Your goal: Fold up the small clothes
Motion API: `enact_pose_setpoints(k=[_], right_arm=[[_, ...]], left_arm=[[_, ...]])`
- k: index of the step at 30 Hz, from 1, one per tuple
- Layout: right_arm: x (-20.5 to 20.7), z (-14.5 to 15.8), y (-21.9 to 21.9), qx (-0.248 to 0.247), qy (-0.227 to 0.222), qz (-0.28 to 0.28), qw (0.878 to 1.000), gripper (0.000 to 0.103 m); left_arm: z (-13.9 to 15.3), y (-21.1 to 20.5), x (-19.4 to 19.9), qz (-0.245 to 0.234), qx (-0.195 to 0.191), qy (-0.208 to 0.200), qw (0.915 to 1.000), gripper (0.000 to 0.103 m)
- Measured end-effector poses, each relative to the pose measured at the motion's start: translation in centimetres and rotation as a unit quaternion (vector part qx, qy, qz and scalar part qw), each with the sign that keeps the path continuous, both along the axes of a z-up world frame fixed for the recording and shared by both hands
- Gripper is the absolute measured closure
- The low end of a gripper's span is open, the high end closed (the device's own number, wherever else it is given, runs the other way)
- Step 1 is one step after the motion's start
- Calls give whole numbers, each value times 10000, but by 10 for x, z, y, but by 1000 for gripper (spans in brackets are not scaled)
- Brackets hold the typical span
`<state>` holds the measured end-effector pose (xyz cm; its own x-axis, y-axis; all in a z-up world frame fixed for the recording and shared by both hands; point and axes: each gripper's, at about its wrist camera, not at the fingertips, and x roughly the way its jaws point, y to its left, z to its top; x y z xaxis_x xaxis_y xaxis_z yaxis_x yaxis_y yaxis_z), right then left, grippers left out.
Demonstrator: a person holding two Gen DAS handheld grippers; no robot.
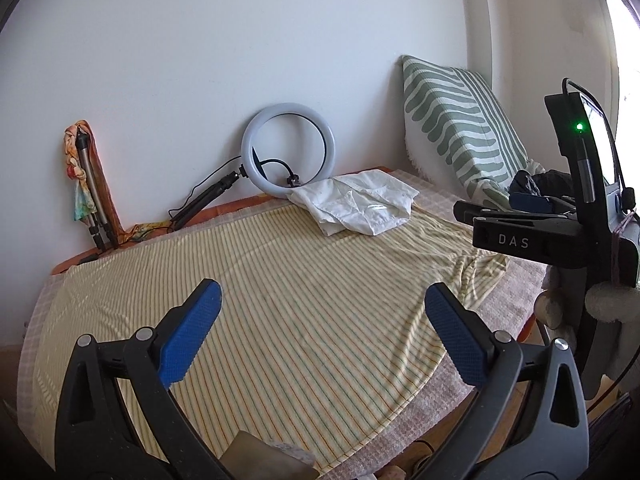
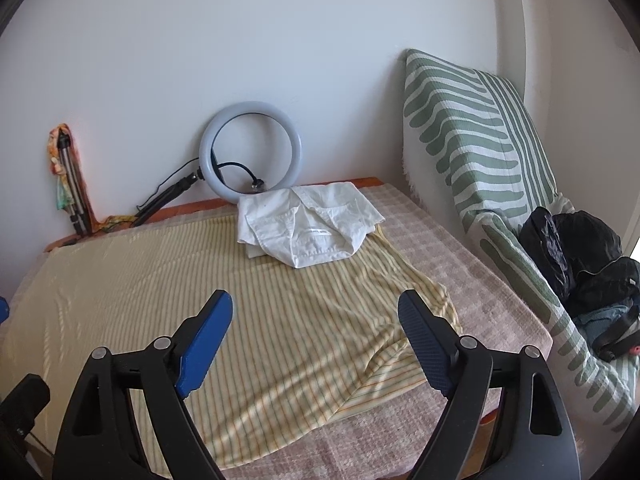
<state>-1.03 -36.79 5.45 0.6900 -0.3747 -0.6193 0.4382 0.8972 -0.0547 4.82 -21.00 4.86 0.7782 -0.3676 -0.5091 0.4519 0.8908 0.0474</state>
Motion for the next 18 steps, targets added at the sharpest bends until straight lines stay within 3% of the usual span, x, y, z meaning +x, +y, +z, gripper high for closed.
enact_pose_setpoints(k=[18], right_arm=[[1, 0, -4, 138, -17, -22, 9999, 18]], left_arm=[[2, -2, -2, -7, 17, -34, 10000, 0]])
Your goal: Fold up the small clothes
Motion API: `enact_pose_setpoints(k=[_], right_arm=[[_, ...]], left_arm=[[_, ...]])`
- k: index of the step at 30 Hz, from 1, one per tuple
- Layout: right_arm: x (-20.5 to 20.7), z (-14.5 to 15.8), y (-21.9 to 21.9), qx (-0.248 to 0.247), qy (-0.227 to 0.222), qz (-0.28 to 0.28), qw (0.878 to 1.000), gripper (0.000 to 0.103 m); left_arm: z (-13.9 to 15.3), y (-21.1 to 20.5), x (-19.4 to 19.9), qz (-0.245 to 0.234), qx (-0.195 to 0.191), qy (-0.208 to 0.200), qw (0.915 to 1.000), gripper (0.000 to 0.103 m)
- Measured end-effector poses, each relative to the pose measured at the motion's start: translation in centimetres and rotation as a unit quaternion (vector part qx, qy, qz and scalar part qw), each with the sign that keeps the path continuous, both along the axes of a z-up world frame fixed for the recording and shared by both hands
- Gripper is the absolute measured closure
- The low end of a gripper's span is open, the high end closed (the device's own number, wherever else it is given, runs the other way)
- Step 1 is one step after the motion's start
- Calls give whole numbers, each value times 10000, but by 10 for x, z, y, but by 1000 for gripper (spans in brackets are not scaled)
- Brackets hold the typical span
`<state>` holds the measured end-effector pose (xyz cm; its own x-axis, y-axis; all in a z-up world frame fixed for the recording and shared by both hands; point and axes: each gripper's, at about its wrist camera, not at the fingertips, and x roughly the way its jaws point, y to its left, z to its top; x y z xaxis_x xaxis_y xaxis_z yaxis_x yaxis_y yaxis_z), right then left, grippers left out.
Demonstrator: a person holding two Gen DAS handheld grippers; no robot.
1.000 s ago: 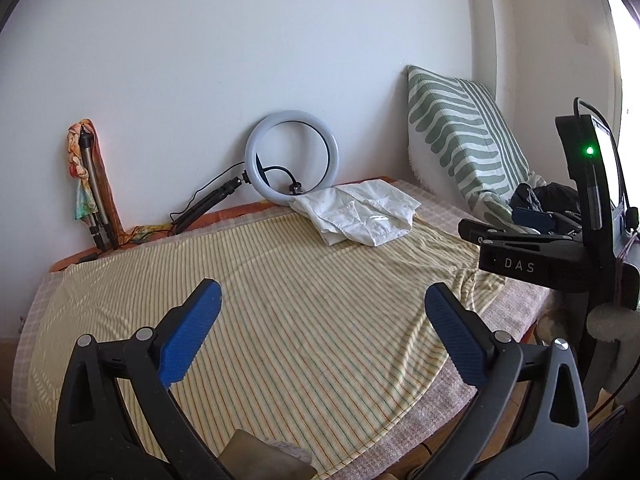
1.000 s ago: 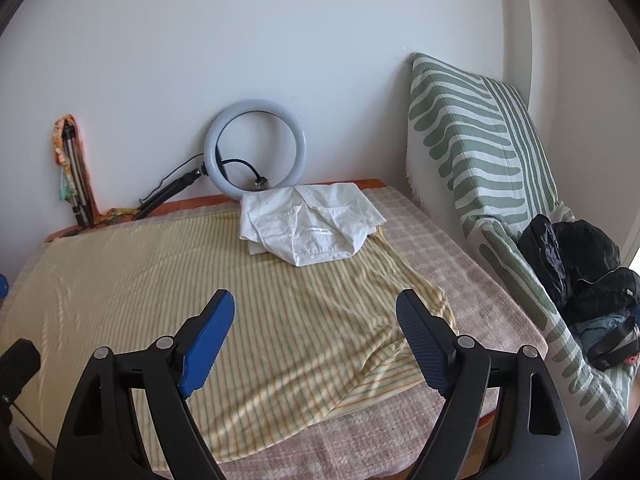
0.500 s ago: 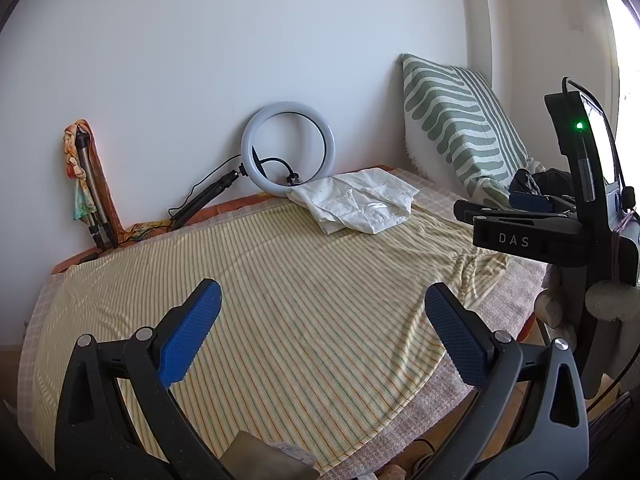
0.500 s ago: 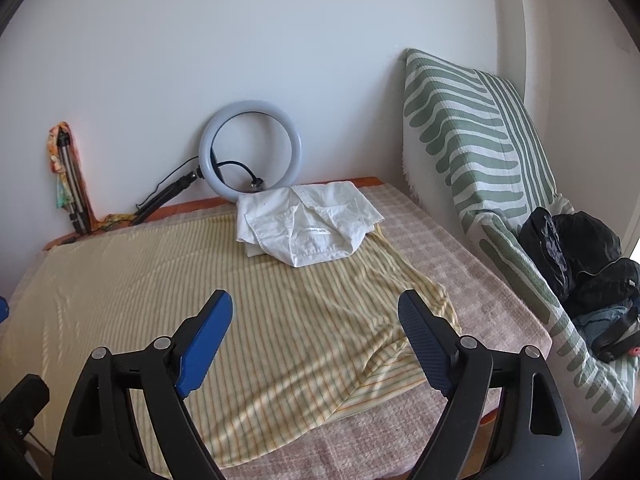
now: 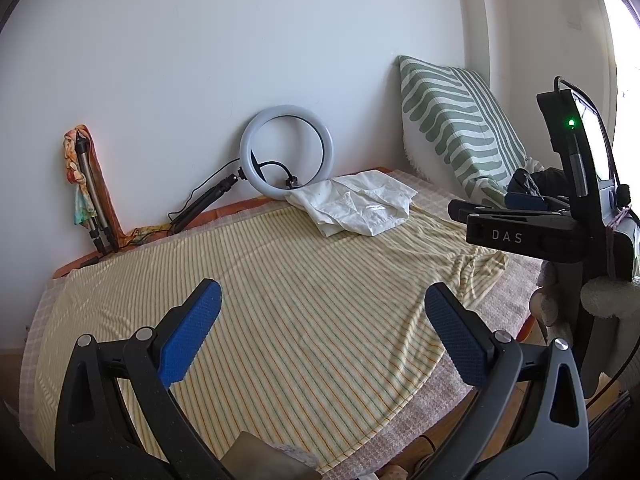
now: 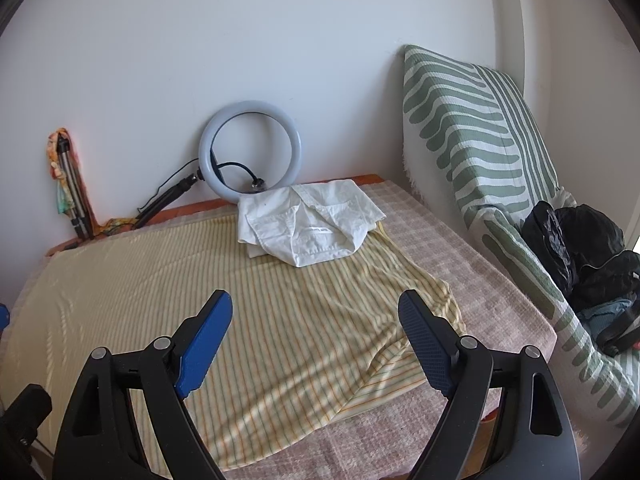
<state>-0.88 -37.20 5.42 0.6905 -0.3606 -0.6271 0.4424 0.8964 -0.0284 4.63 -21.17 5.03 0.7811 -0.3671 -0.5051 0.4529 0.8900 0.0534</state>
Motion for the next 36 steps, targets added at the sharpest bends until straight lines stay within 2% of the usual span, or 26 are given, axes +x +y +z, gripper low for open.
enact_pose_setpoints(k=[36], right_arm=[[1, -1, 2, 53, -32, 10, 10000, 18]], left_arm=[[3, -4, -3, 8, 41, -70, 10000, 0]])
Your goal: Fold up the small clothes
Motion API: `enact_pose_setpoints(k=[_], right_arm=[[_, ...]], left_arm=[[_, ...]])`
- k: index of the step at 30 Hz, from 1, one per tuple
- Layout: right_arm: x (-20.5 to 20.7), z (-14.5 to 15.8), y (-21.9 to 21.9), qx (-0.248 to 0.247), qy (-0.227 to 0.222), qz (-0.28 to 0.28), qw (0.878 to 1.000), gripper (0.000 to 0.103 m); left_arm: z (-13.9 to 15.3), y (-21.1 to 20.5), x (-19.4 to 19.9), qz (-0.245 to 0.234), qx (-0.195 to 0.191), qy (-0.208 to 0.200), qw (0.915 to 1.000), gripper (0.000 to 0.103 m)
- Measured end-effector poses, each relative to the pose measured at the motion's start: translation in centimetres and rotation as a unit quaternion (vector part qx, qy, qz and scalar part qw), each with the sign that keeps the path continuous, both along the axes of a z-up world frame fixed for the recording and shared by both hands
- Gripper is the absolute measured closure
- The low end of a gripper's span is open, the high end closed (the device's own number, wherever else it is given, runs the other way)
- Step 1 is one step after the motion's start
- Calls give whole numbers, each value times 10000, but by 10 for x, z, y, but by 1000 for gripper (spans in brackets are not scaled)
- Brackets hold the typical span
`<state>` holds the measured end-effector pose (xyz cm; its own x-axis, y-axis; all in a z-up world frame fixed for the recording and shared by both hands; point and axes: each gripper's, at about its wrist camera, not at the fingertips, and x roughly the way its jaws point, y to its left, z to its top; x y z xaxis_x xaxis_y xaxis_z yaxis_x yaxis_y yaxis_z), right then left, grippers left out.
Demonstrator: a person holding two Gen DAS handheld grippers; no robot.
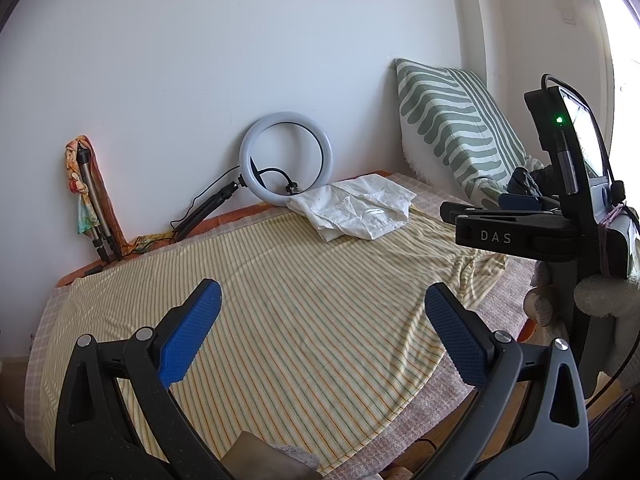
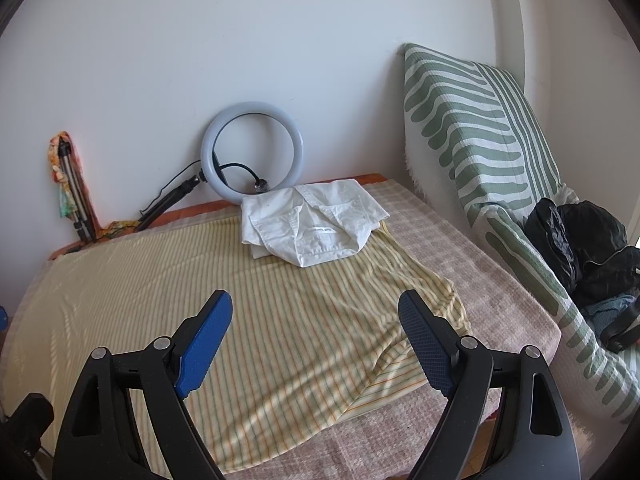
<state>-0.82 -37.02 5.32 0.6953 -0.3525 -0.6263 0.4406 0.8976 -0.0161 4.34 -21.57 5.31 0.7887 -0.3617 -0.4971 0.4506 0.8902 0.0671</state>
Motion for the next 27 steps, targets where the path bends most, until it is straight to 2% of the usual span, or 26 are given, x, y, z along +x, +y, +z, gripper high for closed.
enact_pose_setpoints(k=[27], right_arm=[[0, 1, -1, 7, -8, -5, 10000, 18]], left_arm=[[2, -1, 0, 5, 1, -16, 10000, 0]])
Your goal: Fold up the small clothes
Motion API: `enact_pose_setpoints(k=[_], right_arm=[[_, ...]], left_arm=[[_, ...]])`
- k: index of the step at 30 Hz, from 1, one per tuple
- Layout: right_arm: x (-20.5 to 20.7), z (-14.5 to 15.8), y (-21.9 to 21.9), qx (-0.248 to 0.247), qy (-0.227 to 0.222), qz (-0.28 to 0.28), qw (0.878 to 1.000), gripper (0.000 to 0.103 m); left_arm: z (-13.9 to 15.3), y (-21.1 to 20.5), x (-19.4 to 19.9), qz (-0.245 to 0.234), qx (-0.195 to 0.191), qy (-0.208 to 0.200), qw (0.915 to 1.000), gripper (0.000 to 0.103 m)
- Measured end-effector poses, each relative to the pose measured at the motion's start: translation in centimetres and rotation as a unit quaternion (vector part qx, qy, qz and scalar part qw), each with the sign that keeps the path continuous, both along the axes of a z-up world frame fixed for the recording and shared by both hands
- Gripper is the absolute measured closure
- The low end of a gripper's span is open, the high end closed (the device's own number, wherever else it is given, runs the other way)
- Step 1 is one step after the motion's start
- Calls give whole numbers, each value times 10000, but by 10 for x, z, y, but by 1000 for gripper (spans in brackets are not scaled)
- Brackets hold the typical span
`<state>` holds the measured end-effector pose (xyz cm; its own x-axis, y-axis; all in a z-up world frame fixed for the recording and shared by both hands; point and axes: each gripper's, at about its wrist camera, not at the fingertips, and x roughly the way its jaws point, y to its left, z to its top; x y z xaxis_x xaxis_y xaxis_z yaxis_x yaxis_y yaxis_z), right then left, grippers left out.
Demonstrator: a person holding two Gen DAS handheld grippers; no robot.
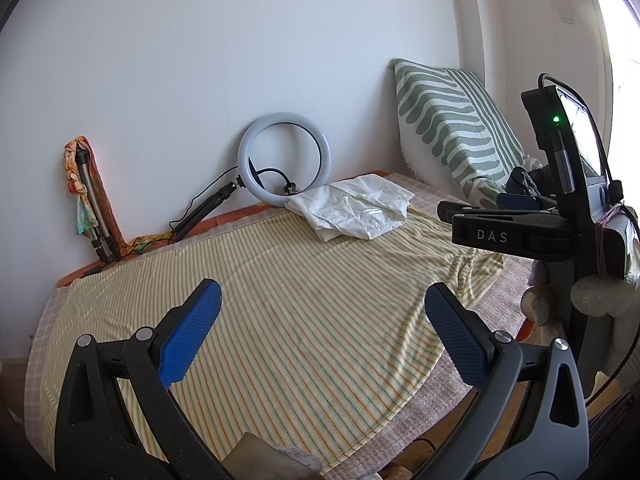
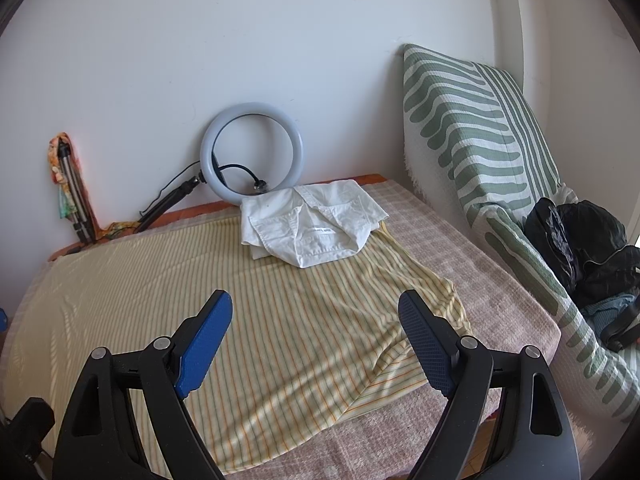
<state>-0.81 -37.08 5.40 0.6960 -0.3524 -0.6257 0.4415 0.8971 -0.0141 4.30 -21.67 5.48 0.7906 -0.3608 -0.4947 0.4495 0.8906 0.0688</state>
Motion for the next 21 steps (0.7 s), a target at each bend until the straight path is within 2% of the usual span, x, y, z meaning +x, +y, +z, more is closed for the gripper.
enact_pose_setpoints(k=[21], right_arm=[[0, 2, 0, -25, -37, -42, 10000, 18]], left_arm=[[-2, 0, 0, -46, 42, -58, 10000, 0]])
